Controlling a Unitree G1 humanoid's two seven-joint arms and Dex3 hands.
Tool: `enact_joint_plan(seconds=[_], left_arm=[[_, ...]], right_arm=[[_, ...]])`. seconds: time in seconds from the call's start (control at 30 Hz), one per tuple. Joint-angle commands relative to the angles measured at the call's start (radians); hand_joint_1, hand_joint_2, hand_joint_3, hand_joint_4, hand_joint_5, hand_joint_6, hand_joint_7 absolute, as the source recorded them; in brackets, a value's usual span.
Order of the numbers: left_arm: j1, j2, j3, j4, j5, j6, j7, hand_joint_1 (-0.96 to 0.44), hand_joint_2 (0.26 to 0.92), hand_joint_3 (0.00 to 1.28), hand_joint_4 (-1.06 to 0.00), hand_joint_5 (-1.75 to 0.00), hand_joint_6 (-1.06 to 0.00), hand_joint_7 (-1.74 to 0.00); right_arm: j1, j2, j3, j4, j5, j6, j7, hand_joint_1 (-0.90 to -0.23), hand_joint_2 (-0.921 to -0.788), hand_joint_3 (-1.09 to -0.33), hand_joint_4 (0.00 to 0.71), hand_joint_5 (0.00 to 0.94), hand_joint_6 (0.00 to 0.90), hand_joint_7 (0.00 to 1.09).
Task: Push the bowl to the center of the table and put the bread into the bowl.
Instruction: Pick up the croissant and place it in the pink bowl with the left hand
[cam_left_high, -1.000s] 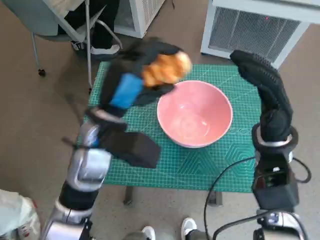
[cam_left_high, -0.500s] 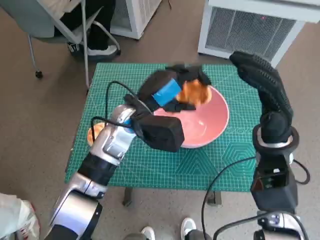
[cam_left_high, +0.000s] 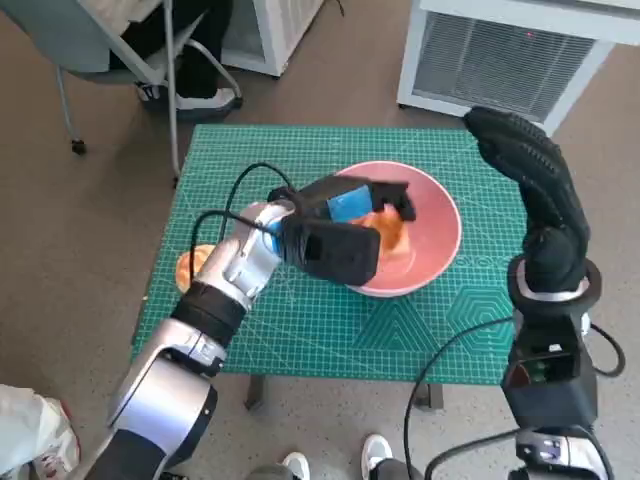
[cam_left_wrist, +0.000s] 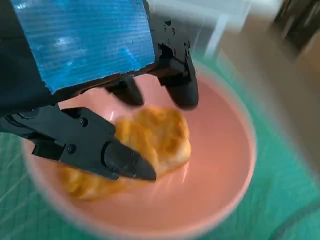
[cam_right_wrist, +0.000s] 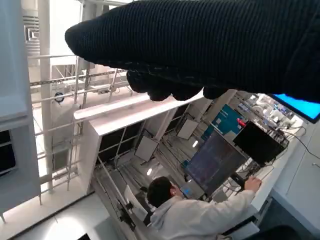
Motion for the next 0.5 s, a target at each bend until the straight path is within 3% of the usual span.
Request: enact_joint_plan(seconds=[0.03,0.27,0.5], left_arm=[[-0.017,0.035,0.013,-0.084,-0.027,0.013,-0.061,-0.36,0.900,0.04,-0.02,-0.02,-0.09,-0.30],[0.050,0.107,0.070,-0.192,-0.078,-0.099,-0.030,-0.41,0.908,0.03,-0.01,0.00,-0.08,-0.27],[0.136,0.220,0.170,-0.363,-0.172,-0.210,-0.034,-0.41,0.920,0.03,-0.13,-0.06,-0.17,-0.31]], right_arm=[[0.031,0.003,0.000,-0.009,-0.019,0.016,-0.011,-0.529,-0.921,-0.820,0.303,0.005,-0.001,0.67],[0.030,0.006,0.003,-0.009,-0.028,0.019,-0.019,-0.521,-0.921,-0.822,0.304,0.005,-0.001,0.66],[0.028,0.007,0.005,-0.008,-0.032,0.022,-0.024,-0.535,-0.921,-0.817,0.305,0.005,-0.001,0.66]])
